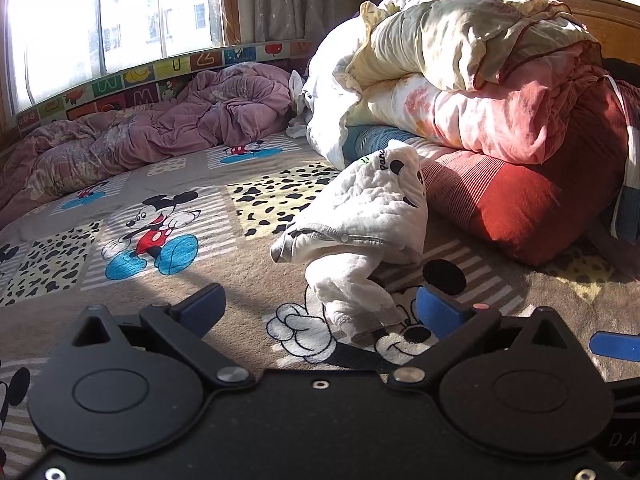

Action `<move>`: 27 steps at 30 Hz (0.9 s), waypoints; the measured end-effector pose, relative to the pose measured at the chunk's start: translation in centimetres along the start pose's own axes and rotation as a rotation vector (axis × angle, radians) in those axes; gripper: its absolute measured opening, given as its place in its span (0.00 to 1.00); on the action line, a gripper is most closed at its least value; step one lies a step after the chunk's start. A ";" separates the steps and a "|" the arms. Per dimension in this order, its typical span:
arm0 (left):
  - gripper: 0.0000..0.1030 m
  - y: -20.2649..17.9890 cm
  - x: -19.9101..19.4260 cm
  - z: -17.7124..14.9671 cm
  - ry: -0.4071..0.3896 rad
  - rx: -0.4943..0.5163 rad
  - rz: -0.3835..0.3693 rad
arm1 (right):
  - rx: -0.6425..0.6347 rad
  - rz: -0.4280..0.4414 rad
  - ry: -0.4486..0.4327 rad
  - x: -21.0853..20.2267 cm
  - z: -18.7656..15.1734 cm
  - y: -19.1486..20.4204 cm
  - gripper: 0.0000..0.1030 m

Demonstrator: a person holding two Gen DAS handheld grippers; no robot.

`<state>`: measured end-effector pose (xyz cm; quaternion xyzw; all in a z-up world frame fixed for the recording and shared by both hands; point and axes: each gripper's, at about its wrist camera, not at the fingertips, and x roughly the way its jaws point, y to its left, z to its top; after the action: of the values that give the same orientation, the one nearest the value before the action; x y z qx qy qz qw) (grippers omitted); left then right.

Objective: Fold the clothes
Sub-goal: 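Move both tools toward the crumpled white garment and grasp its sleeve with the left tool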

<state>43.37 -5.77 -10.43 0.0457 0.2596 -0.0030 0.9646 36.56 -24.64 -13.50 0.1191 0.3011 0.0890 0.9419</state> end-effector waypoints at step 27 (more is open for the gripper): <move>0.06 -2.3 13.0 -0.2 0.139 -0.007 0.030 | -0.047 -0.006 -0.025 1.5 0.5 -0.8 1.00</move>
<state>54.47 -7.80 -17.36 0.0463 0.3251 0.0158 0.9444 38.16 -25.19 -14.12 0.0969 0.2875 0.0919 0.9484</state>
